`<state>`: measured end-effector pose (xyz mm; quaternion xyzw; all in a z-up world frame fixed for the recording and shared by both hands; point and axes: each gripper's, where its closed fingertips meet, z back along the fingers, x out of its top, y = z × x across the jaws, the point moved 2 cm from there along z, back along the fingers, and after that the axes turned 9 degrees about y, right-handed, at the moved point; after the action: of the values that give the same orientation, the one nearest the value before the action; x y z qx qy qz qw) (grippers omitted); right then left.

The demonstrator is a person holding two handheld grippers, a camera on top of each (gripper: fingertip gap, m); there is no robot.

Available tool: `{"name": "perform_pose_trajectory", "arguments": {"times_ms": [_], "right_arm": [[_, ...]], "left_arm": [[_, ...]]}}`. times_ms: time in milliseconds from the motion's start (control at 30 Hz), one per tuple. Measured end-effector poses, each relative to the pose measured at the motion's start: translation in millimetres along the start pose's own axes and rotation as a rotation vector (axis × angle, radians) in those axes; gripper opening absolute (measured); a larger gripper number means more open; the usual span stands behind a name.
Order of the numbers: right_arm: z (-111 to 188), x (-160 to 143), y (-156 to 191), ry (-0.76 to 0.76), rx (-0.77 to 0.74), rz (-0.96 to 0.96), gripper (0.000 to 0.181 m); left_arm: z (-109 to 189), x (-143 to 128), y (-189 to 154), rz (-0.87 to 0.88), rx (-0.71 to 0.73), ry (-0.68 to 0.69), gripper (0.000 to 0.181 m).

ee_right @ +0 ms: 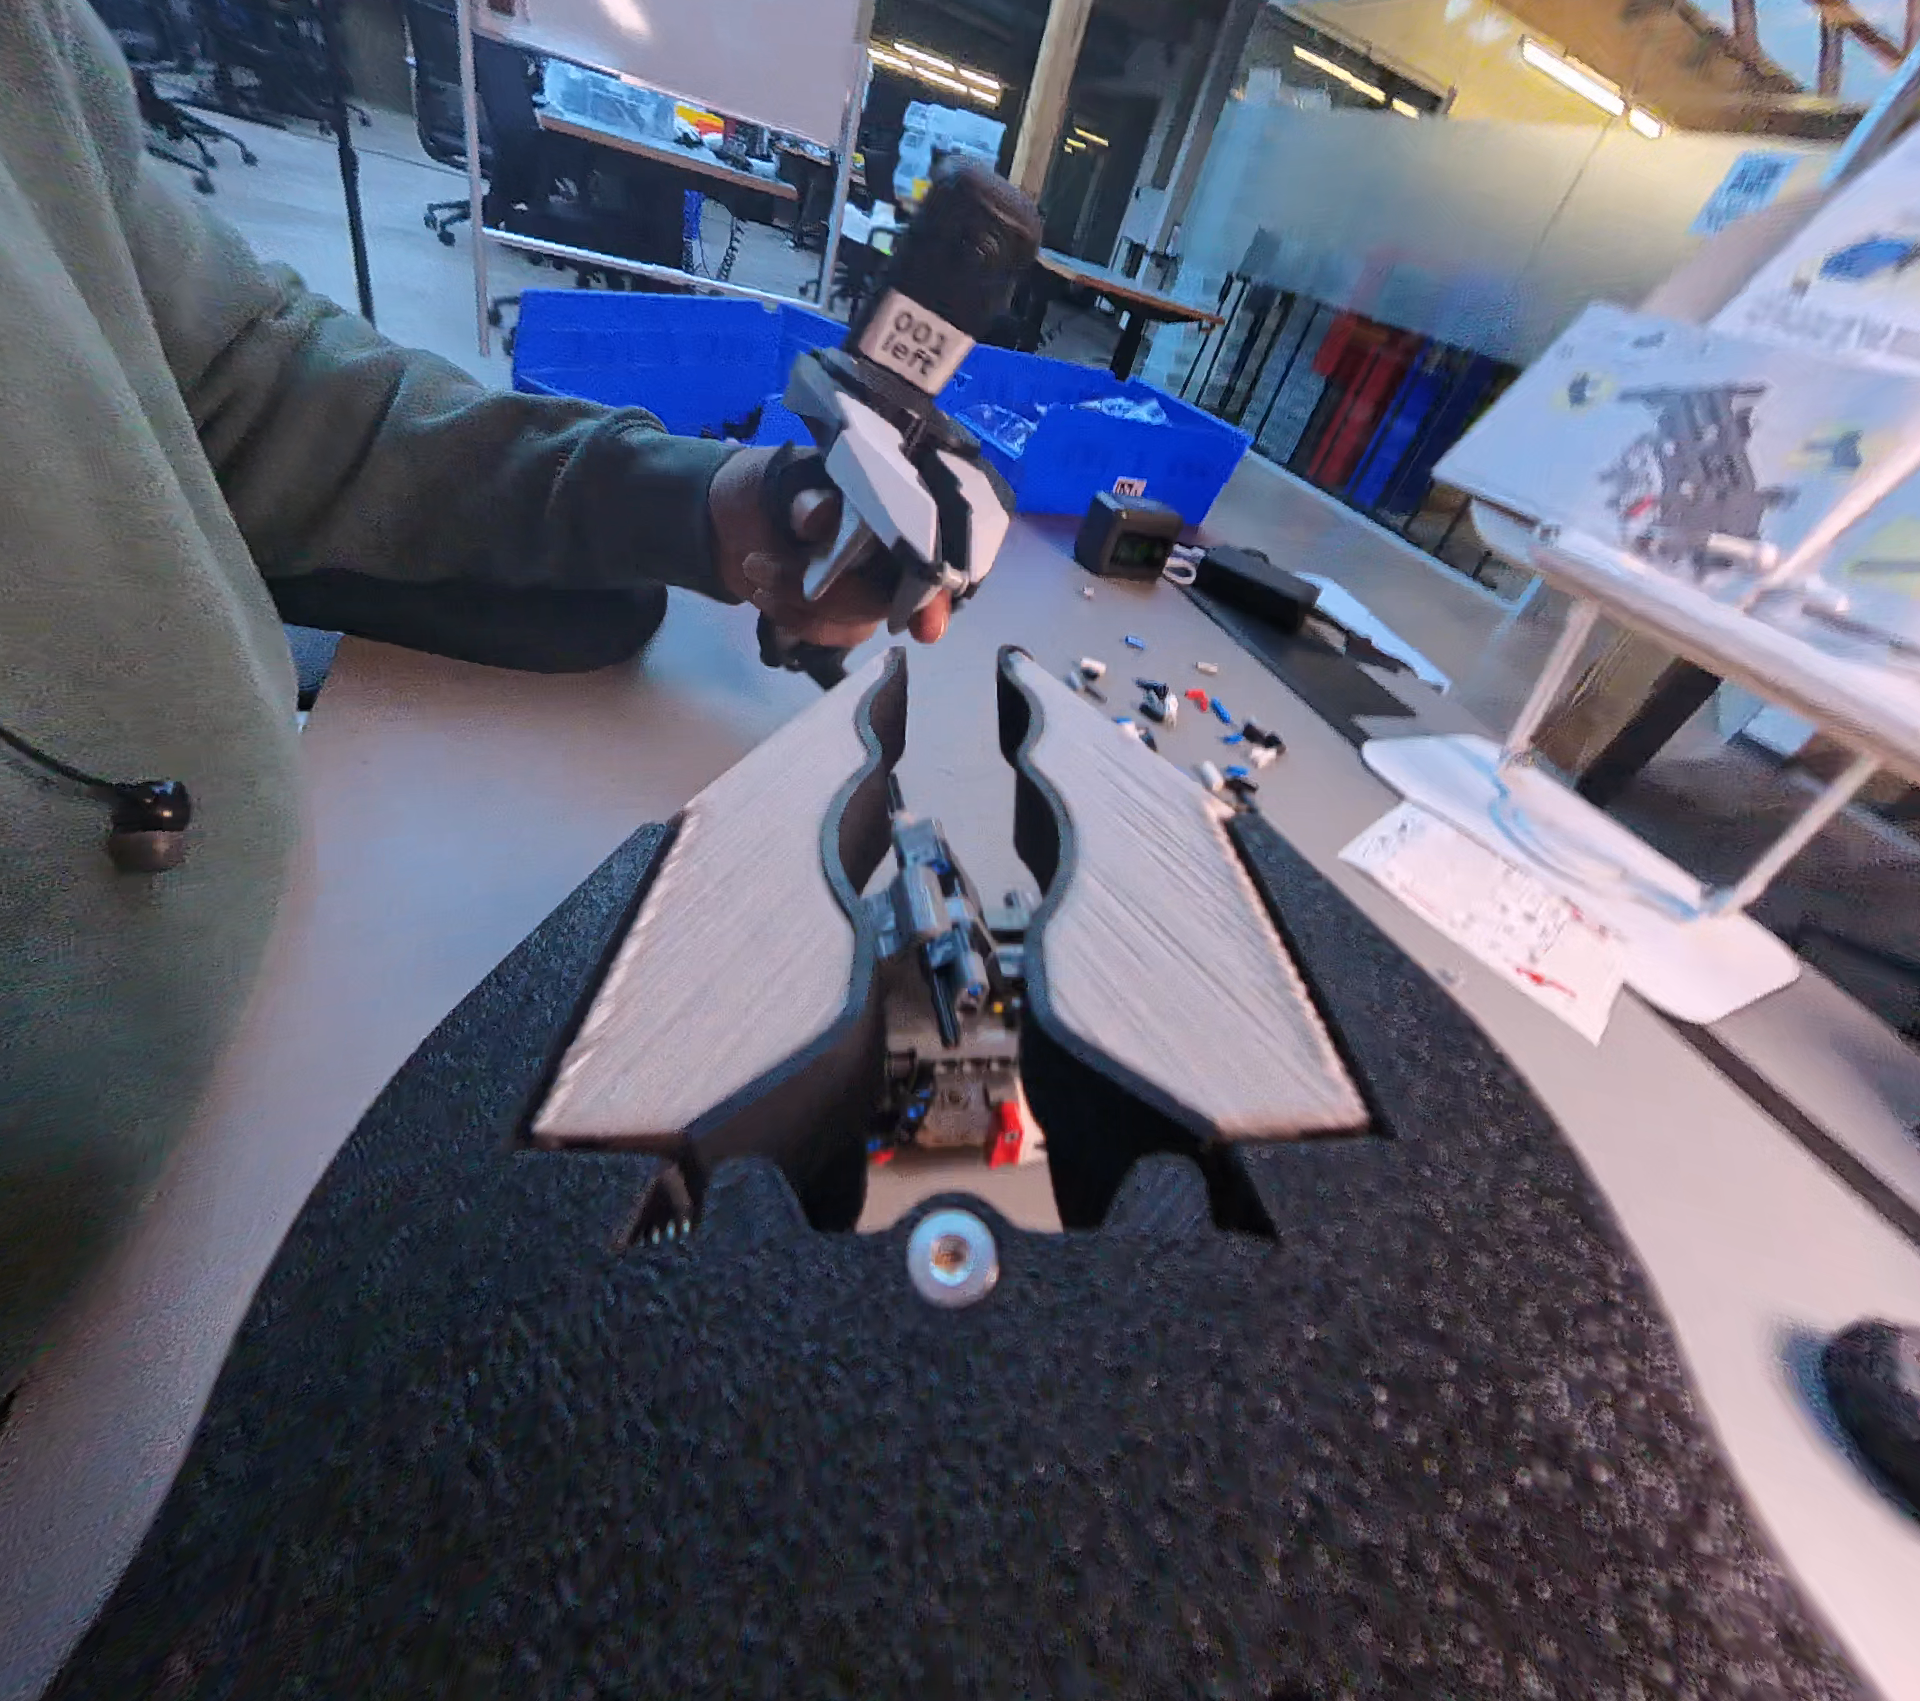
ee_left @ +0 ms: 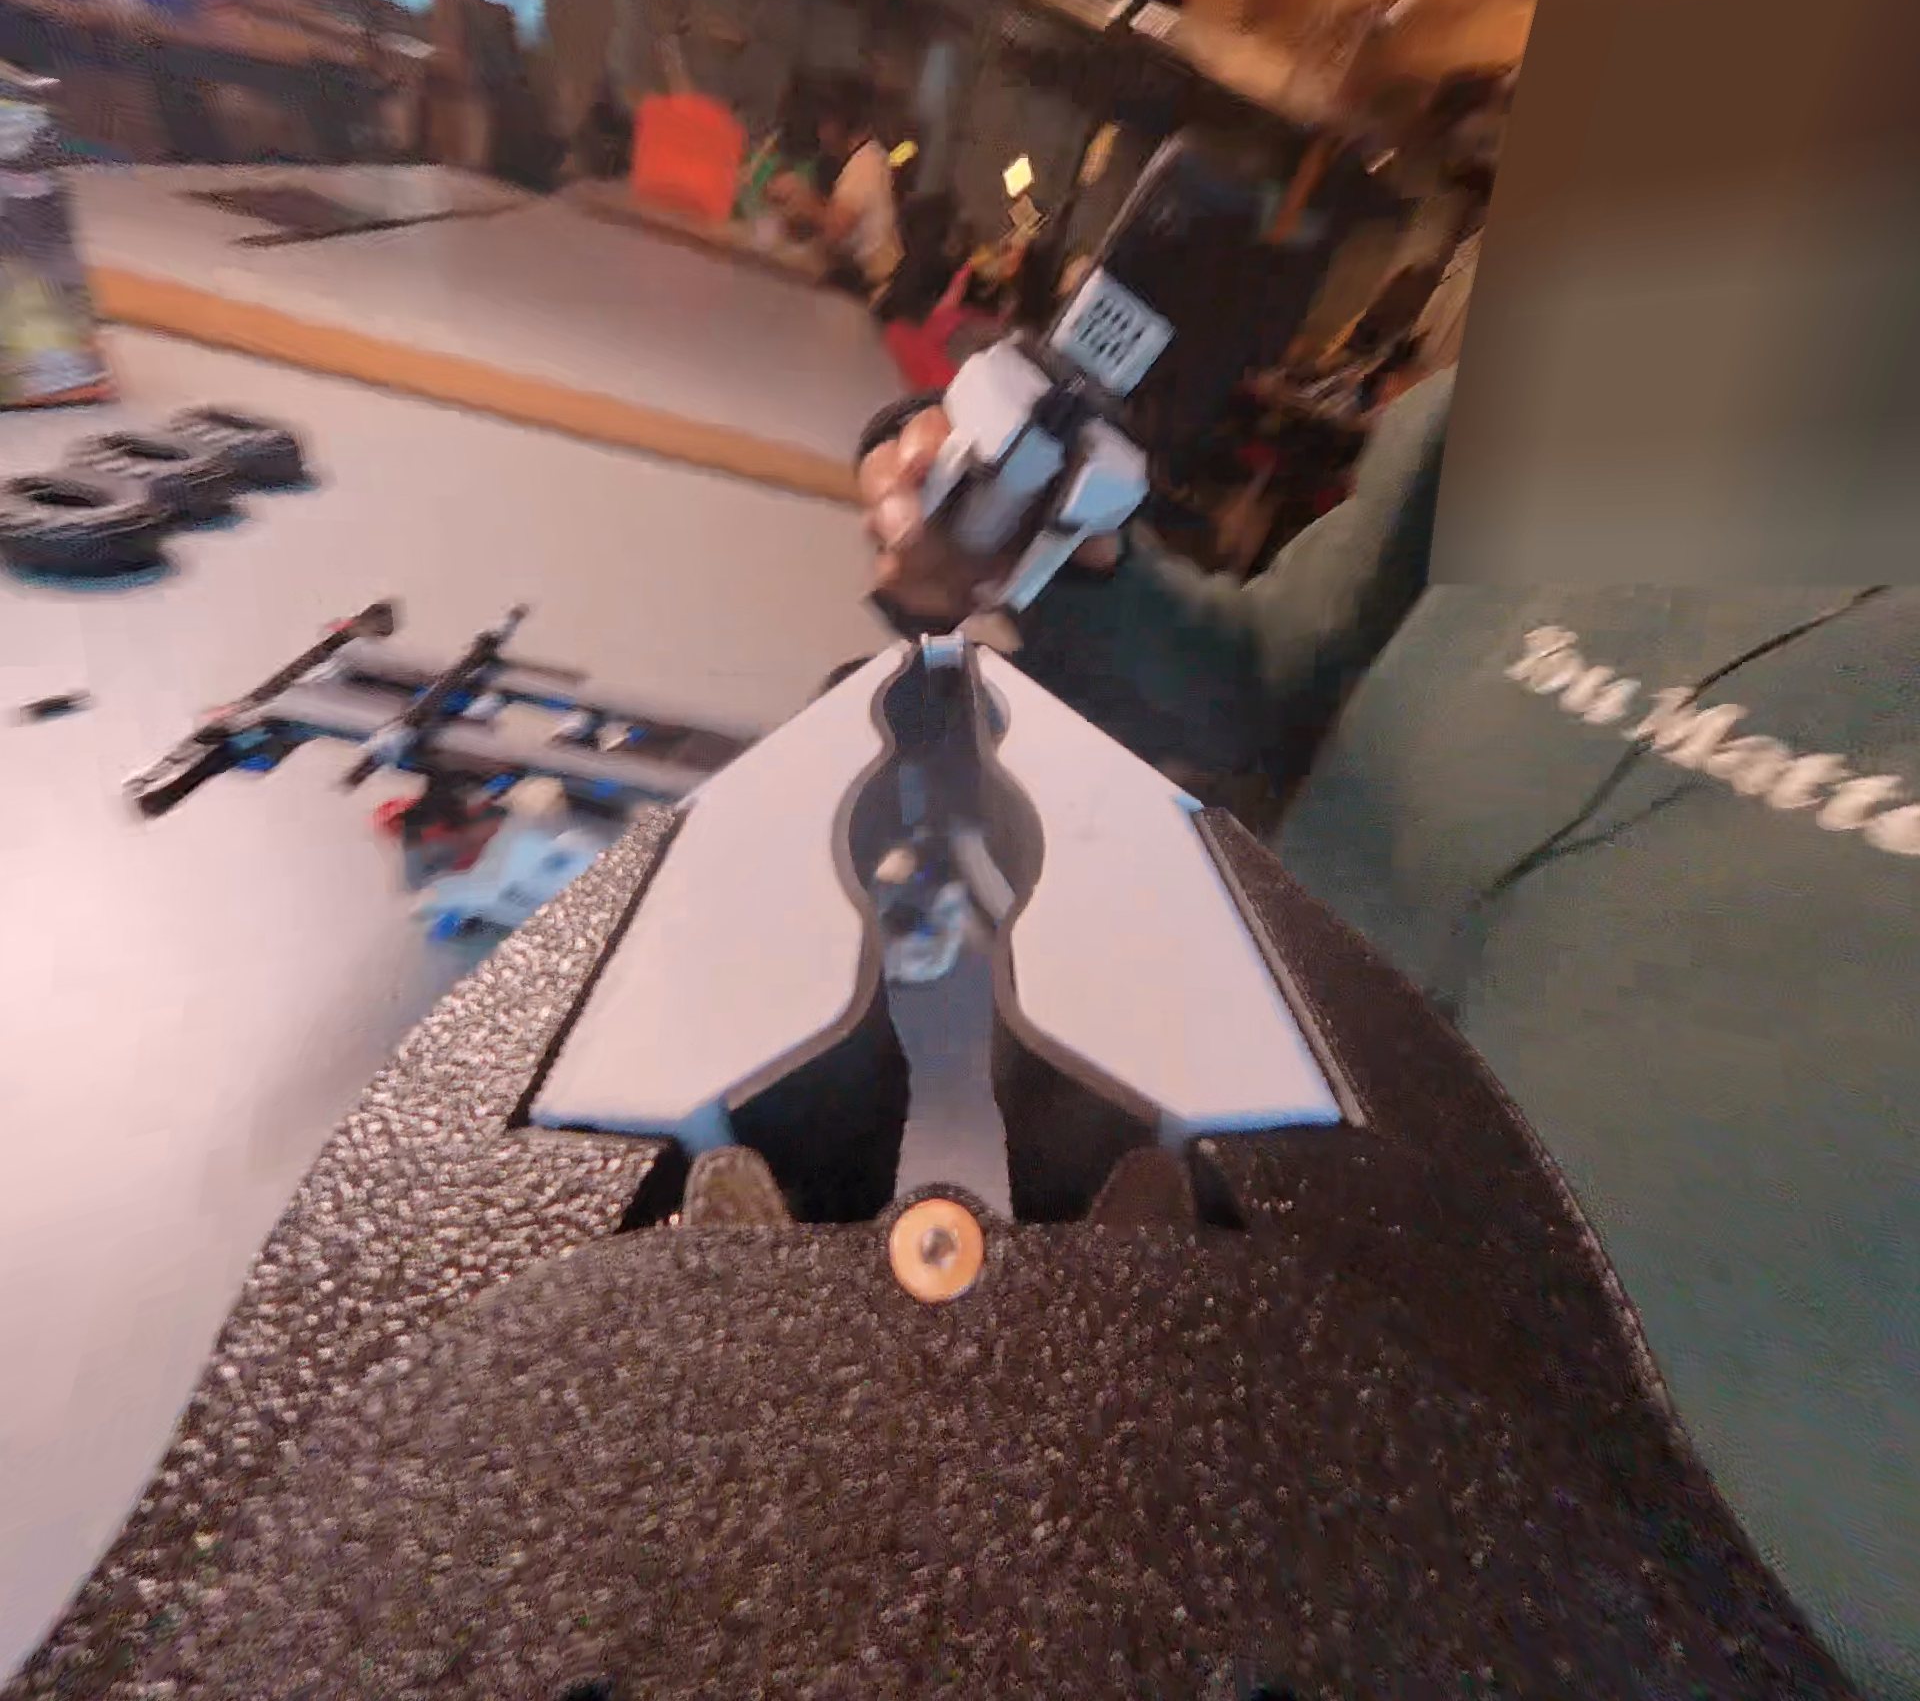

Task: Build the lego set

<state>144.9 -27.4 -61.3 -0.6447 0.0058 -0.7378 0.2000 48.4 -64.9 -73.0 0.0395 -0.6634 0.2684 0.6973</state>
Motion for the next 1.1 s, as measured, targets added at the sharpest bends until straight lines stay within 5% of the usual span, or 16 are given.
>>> {"name": "perform_pose_trajectory", "arguments": {"times_ms": [233,667,967,1100], "right_arm": [[-23.5,31.4,25.1,-0.011,-0.090,0.321,0.018],[-28.0,45.5,48.8,0.043,-0.103,0.468,0.005],[-35.4,17.1,26.2,0.296,-0.193,0.465,0.005],[-40.0,10.1,22.1,0.356,-0.209,0.503,0.005]], "left_arm": [[-20.2,24.2,-43.2,0.294,-0.474,-0.258,0.007],[-28.7,15.9,-62.9,0.381,-0.596,-0.233,0.007],[-32.8,1.4,-30.0,0.281,-0.103,-0.047,0.017],[-30.6,-1.2,-25.2,0.276,-0.042,-0.029,0.011]]}}
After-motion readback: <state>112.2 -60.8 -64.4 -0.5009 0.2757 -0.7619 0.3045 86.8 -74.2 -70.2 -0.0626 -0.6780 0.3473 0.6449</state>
